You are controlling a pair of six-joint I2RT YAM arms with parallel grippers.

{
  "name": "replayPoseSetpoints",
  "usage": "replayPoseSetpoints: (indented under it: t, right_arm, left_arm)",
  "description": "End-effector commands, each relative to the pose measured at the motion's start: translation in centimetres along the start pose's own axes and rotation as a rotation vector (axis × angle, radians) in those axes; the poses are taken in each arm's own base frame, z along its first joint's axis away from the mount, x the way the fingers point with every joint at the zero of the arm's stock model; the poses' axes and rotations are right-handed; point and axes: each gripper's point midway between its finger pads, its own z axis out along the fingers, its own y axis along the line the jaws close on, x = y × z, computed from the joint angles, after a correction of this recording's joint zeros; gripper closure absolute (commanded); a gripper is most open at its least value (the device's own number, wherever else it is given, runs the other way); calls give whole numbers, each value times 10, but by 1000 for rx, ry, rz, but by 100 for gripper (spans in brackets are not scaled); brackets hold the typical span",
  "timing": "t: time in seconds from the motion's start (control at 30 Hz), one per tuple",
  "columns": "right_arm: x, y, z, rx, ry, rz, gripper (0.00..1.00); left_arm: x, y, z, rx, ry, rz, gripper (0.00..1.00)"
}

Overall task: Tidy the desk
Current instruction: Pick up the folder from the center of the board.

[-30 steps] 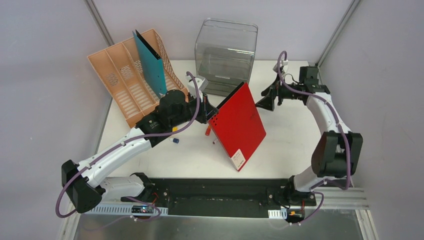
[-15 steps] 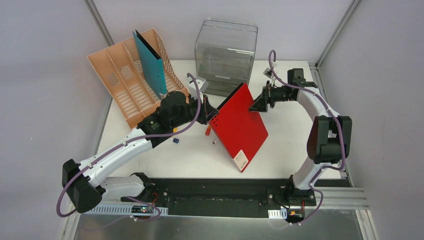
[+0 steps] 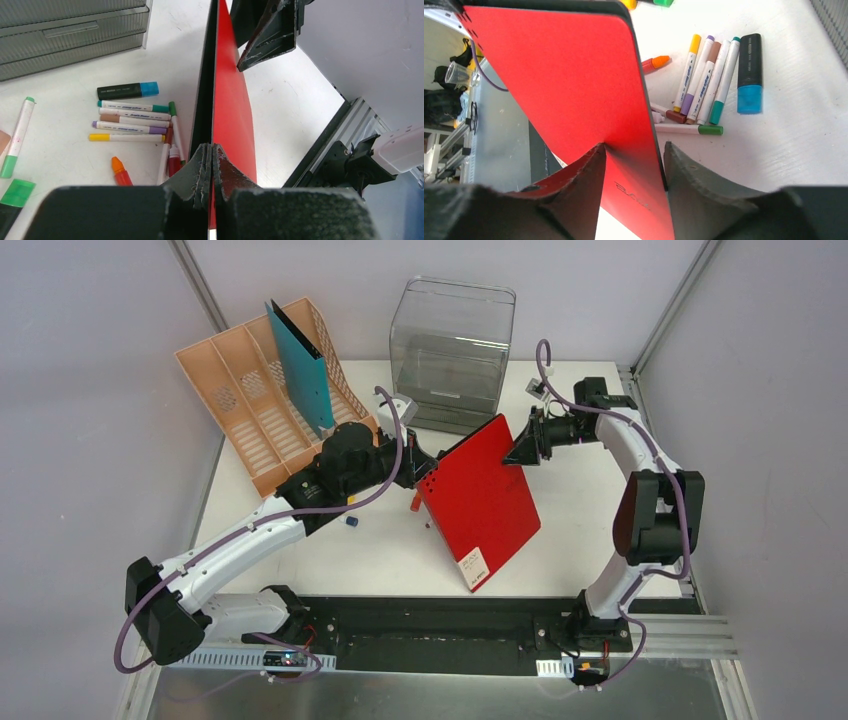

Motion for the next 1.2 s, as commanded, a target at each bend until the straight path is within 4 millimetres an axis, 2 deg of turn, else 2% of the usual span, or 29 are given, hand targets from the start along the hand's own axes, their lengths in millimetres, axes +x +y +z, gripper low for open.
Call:
replayPoseSetpoints:
  t: [0.0, 0.2, 0.3, 0.47, 0.5, 0.6, 0.63, 0.8, 0.93, 1.17]
  right_arm:
    - [-16, 20, 0, -92, -42, -29, 58]
    - [-15, 22, -1, -100, -33, -37, 83]
    - [-15, 26, -2, -110, -27, -66, 100]
    - [-14, 40, -8, -139, -3, -123, 100]
    - [-14, 42, -10, -147, 3, -141, 100]
    - [-16, 54, -15, -175, 23, -177, 100]
    - [-17, 57, -16, -182, 27, -187, 100]
    - [-20, 61, -22, -172, 53, -239, 100]
    - [-22, 61, -26, -146, 83, -286, 100]
    - [-27, 56, -40, -20, 194, -410, 100]
  left_arm:
    - [-15, 1, 5, -4, -63, 8, 100]
    - [-10, 5, 6, -14, -53, 5, 100]
    - [-7, 7, 7, -23, -50, 5, 100]
    - [-6, 10, 6, -32, -50, 19, 100]
    - [-7, 10, 5, -32, -53, 23, 91]
    - [-9, 9, 0, -30, -55, 33, 52]
    - [-10, 8, -2, -26, -59, 39, 45]
    - [-10, -1, -14, 31, -64, 95, 25]
    - [-4, -13, -23, 124, -63, 186, 15]
    - [-20, -24, -40, 177, -128, 295, 6]
